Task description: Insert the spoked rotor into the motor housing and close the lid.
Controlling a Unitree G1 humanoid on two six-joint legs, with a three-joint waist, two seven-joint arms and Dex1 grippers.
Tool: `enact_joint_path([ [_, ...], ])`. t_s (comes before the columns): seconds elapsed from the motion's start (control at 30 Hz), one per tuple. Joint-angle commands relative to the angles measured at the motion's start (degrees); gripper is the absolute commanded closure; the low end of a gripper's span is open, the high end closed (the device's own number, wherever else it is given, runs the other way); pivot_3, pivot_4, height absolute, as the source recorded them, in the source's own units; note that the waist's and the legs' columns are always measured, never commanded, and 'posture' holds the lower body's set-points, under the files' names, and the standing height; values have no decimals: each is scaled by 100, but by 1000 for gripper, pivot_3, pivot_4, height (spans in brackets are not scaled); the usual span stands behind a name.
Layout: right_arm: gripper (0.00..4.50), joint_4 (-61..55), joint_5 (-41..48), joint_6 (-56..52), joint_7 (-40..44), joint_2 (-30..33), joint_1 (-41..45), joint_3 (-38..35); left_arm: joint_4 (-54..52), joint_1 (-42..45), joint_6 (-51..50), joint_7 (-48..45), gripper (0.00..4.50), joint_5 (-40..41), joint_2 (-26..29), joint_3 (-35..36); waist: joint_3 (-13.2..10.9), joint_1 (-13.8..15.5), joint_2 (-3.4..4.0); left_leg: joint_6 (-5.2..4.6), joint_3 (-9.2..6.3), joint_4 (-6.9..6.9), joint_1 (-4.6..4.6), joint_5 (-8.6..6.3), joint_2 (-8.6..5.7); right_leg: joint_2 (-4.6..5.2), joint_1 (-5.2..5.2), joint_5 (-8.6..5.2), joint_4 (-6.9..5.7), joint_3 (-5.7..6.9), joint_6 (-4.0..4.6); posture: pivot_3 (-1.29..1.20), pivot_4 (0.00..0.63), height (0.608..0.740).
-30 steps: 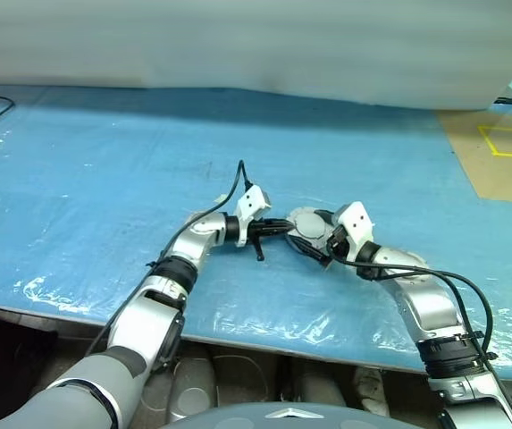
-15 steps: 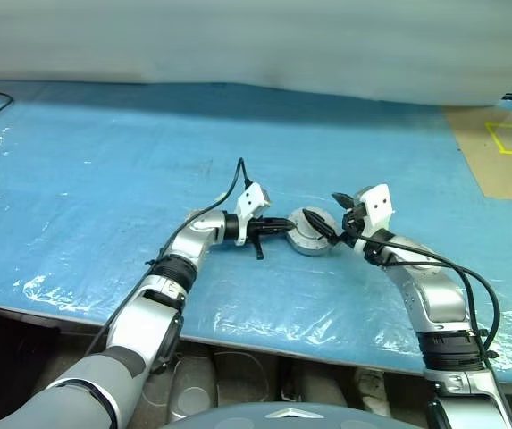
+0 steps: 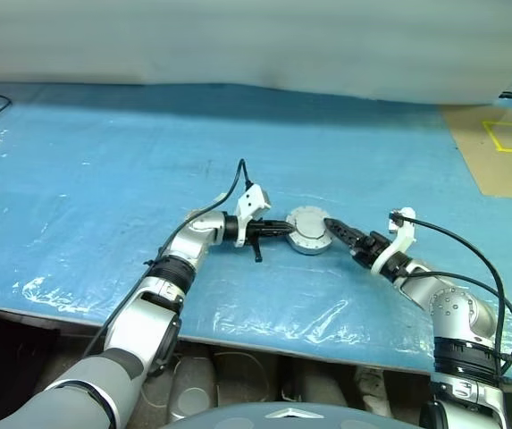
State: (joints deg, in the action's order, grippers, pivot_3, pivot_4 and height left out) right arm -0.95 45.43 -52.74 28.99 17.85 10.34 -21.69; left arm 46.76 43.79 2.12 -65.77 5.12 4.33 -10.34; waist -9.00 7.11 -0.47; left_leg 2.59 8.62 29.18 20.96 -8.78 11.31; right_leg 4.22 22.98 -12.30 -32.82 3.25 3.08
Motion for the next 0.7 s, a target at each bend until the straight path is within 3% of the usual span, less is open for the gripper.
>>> enact_joint_path([
  [0.03, 8, 112, 169, -392, 52, -63, -214, 211, -70, -59, -50, -32, 4500, -62, 20, -100, 0, 2, 0, 0, 0, 0, -2, 0, 0, 0, -3, 0, 0, 0, 0, 0, 150, 740],
  [0.47, 8, 455, 264, -457, 96, -330, -14, 402, -96, -93, -14, -15, 4500, -81, 88, -134, 2, -14, -1, 3, 1, 0, -22, 1, 5, 0, -35, -1, 0, 1, -2, 0, 150, 740],
  [0.57, 602, 453, 311, -421, 79, -344, 31, 375, -129, -104, -34, -9, 4500, -75, 81, -139, 3, -15, 0, 3, 2, 0, -31, 1, 6, 0, -35, -1, 0, 1, -1, 0, 150, 740],
  [0.7, 1996, 408, 380, -393, 146, -301, -44, 332, -150, -140, -36, -10, 4500, -84, 71, -163, 4, -25, 3, 7, 2, 0, -29, 3, 6, -1, -24, 0, 0, 1, 1, 0, 150, 740],
])
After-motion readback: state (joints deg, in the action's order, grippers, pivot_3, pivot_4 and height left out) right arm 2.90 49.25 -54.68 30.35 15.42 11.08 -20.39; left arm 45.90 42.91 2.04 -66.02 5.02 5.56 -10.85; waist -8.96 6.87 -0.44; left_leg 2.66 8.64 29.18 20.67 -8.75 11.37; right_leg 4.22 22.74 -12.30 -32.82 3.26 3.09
